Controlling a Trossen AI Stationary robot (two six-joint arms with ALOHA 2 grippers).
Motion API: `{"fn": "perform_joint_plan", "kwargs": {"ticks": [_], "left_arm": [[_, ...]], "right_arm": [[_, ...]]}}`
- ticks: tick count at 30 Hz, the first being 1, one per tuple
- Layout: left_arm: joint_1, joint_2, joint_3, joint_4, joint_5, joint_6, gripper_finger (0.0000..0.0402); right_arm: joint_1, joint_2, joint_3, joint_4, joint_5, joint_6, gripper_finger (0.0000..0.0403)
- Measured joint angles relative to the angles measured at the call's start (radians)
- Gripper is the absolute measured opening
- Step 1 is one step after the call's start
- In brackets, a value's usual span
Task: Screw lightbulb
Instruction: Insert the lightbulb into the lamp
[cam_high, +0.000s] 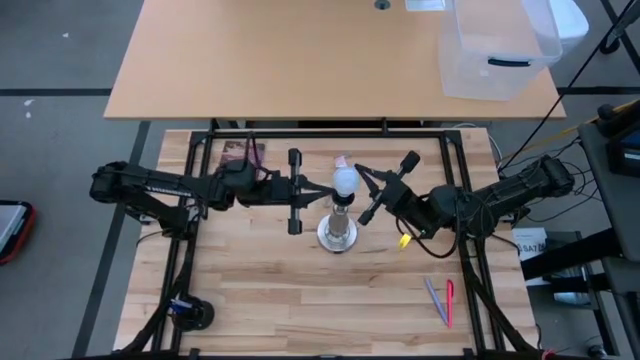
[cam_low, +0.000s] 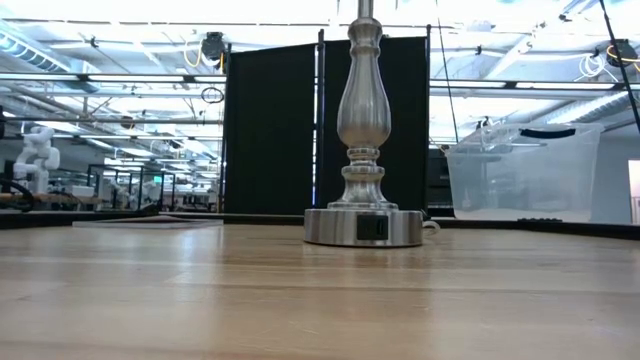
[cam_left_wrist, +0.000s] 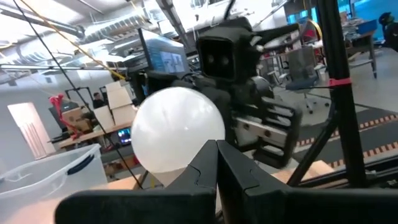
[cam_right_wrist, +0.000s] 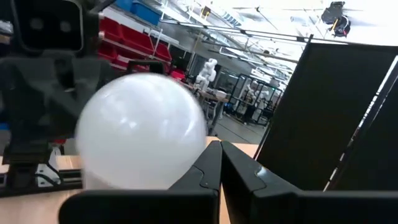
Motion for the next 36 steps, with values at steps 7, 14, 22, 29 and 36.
{"fn": "perform_joint_plan", "kwargs": {"ticks": [7,14,22,29,36], "left_arm": [[0.016,0.001,0.000,-0.008,0.001,-0.005,0.0002],[0.026,0.000,0.000,-0.023,0.002,-0.006,0.0002],[0.039,0.000,0.000,-0.043,-0.016,-0.008,0.0002],[0.066,-0.001,0.000,-0.050,-0.050,-0.024,0.0002],[0.096,0.001,0.000,-0.059,-0.033,-0.053,0.0002]], "right_arm": [[0.008,-0.001,0.010,-0.052,0.010,0.041,0.0000],[0.034,-0.004,0.011,-0.084,0.021,0.079,0.0000],[0.069,-0.003,0.010,-0.097,0.048,0.085,0.0000],[0.101,-0.002,0.010,-0.098,0.027,0.085,0.0000],[0.121,0.001,0.007,-0.144,0.024,0.131,0.0000]]}}
